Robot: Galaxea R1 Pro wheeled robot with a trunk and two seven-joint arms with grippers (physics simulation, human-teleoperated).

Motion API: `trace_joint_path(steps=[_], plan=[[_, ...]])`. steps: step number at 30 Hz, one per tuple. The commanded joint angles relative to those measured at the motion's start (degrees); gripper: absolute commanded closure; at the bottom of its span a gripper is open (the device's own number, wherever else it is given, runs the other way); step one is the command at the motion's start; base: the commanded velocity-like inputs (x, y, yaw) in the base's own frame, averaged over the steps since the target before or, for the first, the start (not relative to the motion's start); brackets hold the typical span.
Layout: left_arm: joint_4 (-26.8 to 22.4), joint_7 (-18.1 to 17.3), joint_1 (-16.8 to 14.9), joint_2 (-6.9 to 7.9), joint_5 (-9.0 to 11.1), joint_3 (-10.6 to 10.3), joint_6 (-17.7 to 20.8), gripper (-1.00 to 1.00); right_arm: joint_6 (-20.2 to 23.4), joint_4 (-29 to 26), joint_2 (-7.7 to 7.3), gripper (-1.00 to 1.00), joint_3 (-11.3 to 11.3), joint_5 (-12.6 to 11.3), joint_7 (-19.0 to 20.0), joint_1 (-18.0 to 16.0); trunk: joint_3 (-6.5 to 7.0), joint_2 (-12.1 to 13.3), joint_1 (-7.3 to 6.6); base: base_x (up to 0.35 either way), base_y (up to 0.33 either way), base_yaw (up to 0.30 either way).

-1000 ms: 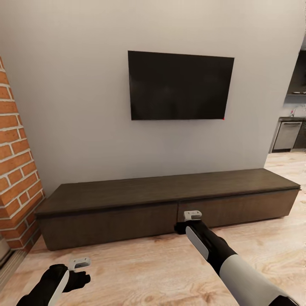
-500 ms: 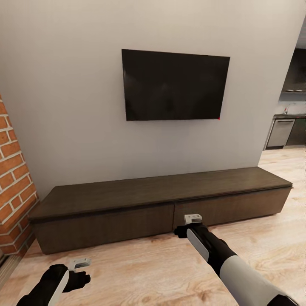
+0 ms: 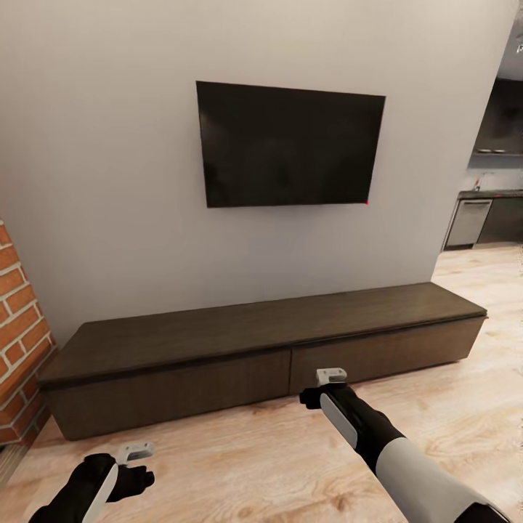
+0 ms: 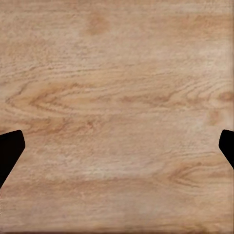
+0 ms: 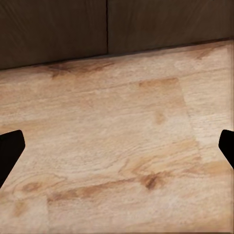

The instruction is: Place each of the two pumpkins and all three candles from the living room inside a cabinet in the living room (use any cabinet), then make sure every cabinet is closed, and position the cauldron so it is next to a table in the living room.

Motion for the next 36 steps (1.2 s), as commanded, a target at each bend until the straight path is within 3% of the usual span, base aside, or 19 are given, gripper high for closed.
trace_joint_path(steps=[1,7,10,22,36], plan=[[0.1,-0.1,0.0,-0.01,0.3,0.1,0.3,-1.00,0.1,-0.1,-0.05,-1.00,0.3,-0.6,-0.5,-0.1,0.03,0.4,-0.24,0.000,0.000,-0.086],[1.3,-0.1,0.0,0.05,0.2,0.1,-0.1,-1.00,0.1,0.0,-0.05,-1.00,0.3,-0.5,-0.5,-0.1,0.55,2.8,-1.55,0.000,0.000,-0.086],[2.9,-0.1,0.0,0.03,0.2,0.1,-2.9,-1.00,-0.1,0.8,-0.05,-1.00,0.4,-0.4,-0.5,-0.1,0.81,4.0,-2.21,0.000,0.000,-0.086],[5.1,-0.1,0.1,0.12,0.2,0.0,-5.4,-1.00,-6.6,8.2,-0.12,-1.00,0.6,0.1,3.3,-0.1,1.85,8.8,-4.85,-0.024,0.000,-0.085],[10.7,-0.1,0.1,0.07,0.2,0.0,-10.3,-1.00,-11.6,12.8,-0.05,-1.00,0.7,0.2,3.6,-0.1,3.06,14.4,-7.92,-0.112,0.000,-0.080]])
